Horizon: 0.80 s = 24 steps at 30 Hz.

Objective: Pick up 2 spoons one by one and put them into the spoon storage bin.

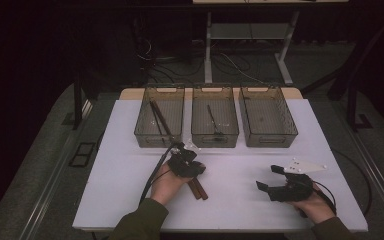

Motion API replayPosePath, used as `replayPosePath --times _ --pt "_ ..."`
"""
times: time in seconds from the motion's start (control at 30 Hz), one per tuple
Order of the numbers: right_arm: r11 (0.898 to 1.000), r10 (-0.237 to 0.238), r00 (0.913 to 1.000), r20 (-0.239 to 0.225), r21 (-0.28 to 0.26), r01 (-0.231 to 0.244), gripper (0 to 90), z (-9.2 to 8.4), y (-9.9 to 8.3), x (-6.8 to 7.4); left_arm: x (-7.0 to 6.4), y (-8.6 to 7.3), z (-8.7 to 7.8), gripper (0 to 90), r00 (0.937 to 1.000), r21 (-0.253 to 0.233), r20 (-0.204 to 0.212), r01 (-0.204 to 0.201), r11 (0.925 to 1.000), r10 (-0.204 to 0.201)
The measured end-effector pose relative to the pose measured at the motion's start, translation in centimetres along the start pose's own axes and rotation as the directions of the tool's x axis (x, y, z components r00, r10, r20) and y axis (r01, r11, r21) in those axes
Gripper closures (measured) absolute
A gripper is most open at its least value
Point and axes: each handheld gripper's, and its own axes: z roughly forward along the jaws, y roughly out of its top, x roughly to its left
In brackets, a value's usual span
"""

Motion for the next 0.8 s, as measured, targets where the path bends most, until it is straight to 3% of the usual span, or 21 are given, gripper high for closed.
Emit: replayPosePath --times 0.37,0.4,0.5,0.8 --pt "1.0 -0.001 1.0 -0.007 0.0 0.001 14.1 0.2 -0.1 0.0 0.1 0.0 -1.1 73.5 0.9999 -0.03 0.011 -0.006 0.9995 0.007" --pt "1.0 -0.002 0.9999 -0.014 0.004 0.002 13.0 0.3 -0.1 0.0 0.2 0.0 -1.2 73.5 0.9994 -0.033 0.011 -0.032 0.999 0.032" --pt "1.0 -0.007 1.0 -0.007 0.01 0.007 11.6 0.5 -0.2 -0.1 0.0 0.0 -1.5 73.5 0.9998 -0.043 0.021 -0.007 0.9991 0.008" --pt "1.0 0.02 0.9998 0.005 0.011 -0.02 10.8 0.5 -0.3 -0.4 -0.3 0.1 -2.4 73.6 0.9978 -0.056 0.053 -0.036 0.9978 0.039"
